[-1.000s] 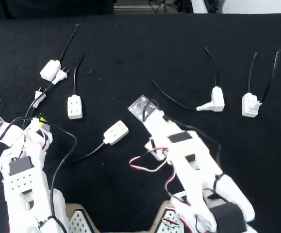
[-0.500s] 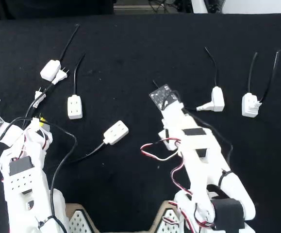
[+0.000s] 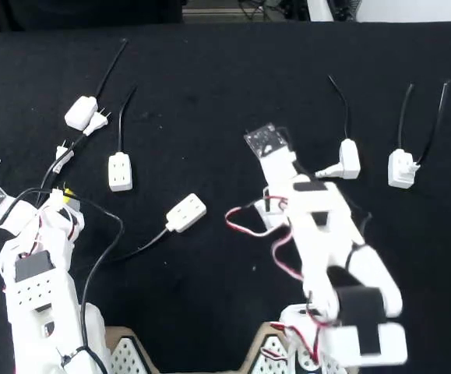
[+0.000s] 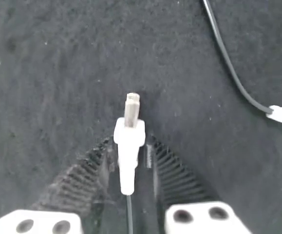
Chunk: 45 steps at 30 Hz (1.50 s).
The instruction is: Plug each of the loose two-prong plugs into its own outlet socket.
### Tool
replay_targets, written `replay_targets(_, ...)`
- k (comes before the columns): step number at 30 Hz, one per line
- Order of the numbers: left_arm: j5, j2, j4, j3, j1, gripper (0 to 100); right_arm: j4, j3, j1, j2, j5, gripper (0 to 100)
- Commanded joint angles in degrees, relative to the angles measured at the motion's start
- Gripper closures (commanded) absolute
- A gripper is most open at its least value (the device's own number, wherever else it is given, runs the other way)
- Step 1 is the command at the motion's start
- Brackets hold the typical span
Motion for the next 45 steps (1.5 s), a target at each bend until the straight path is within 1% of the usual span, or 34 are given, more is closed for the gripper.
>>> replay_targets(1, 0.35, -0.7, 0.44, -3.3, -0.22, 79, 2.73, -6.55, -1.05, 4.09, -0.26, 92.8)
replay_targets(3, 0.35, -0.7, 0.44, -3.3, -0.22, 79, 3.34, -6.99, -0.97, 4.18, -0.18, 98.8)
replay_targets(7, 0.26, -0.7, 0.44, -3.3, -0.22, 79, 4.4, -7.25, 0.88, 1.36, -0.26, 98.7)
replay_targets(9, 0.18, -0.7, 0.44, -3.3, -0.13, 79, 8.97, -7.43, 0.79, -2.86, -0.44, 98.8)
replay_targets(11, 0.18, -0.7, 0.44, -3.3, 1.45, 79, 14.86, -7.6, -2.64, -8.4, -0.62, 98.8)
replay_targets(13, 0.0, -0.7, 0.44, -3.3, 4.35, 79, 19.08, -6.9, -7.82, -14.29, -0.79, 98.8)
replay_targets(15, -2.37, -0.7, 0.44, -3.3, 7.87, 79, 19.25, -4.7, -13.63, -20.62, -1.67, 98.8)
replay_targets(18, -8.62, -0.7, 0.53, -2.68, 14.2, 79, 13.45, 1.36, -20.84, -28.62, -4.22, 98.8)
replay_targets(21, -11.69, -0.7, 0.53, -1.8, 18.51, 79, 4.57, 8.84, -25.76, -34.68, -6.51, 98.8)
replay_targets(26, -11.87, -0.7, 0.53, -1.8, 22.11, 79, -7.12, 17.63, -32.97, -36.88, -9.49, 98.8)
replay_targets(31, -12.13, -3.08, 0.53, -1.71, 24.57, 79, -13.89, 20.62, -38.15, -36.18, -11.6, 98.8)
replay_targets(32, -12.13, -4.66, 0.7, -1.45, 25.01, 79, -14.59, 20.62, -38.86, -36.09, -11.96, 98.8)
replay_targets(34, -12.13, -8.97, 3.52, -1.27, 25.45, 79, -15.47, 20.88, -39.82, -36.09, -12.22, 98.8)
replay_targets(39, -12.31, -24.79, 9.76, 1.63, 29.32, 79, -15.38, 20.53, -40.62, -36.09, -15.12, 98.8)
replay_targets(43, -17.23, -37.36, 11.87, 7.43, 32.48, 79, -14.95, 20.62, -44.57, -36.09, -16.09, 98.8)
replay_targets(45, -18.11, -42.55, 13.71, 9.71, 33.36, 79, -15.03, 20.62, -45.98, -36.35, -16.09, 98.8)
